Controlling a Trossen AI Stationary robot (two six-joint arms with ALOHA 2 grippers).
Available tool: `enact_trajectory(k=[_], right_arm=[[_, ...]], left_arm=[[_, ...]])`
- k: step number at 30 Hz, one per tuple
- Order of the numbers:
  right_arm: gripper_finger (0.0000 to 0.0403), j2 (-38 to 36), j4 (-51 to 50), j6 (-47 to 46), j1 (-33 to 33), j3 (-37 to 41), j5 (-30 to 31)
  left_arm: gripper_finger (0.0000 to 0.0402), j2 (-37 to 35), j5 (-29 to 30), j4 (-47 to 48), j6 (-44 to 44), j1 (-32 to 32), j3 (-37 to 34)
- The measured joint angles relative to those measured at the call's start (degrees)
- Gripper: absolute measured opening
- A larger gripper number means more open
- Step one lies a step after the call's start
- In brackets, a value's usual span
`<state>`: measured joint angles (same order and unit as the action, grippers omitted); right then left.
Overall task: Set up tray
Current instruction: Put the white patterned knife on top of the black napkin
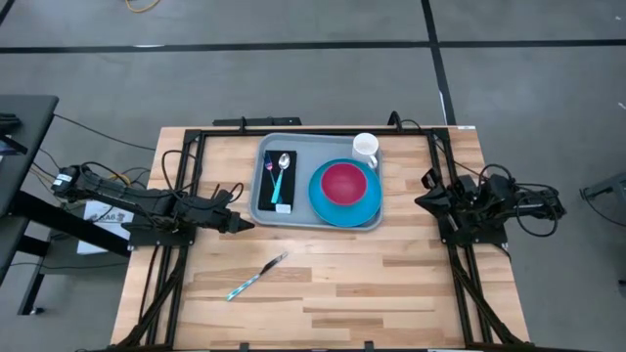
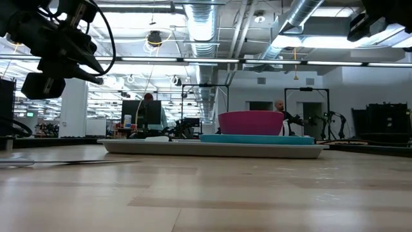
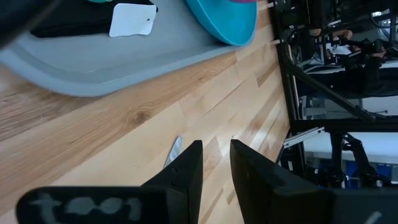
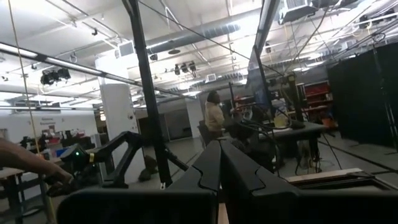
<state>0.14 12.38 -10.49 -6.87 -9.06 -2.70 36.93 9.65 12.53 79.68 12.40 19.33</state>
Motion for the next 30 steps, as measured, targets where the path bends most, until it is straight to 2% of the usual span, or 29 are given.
enact_trajectory(k=[11,16,18,24,30], right_arm=[[0.0000,0.01,4.08,-1.06,-0.12,0.27,-0.02],[0.0000,-0.01,18.58,-2.51,-0.04,6.93,0.19],[0.0000,0.02,21.06,-3.65,-0.06,8.59,0.90],[0.0000,-0.02,17.83,-4.26,-0.04,8.59,1.25],[0.0000,0.00,6.06,-4.23,-0.04,8.59,1.09]], left_arm=[[0.0068,0.00,0.00,0.00,0.30,0.00,0.00],[0.0068,0.00,0.00,0.02,0.30,0.00,0.00],[0.0068,0.00,0.00,0.00,0.30,0.00,0.00],[0.0068,0.00,-0.35,0.02,0.59,0.00,0.00],[0.0068,0.00,-0.33,0.02,0.10,0.00,0.00]])
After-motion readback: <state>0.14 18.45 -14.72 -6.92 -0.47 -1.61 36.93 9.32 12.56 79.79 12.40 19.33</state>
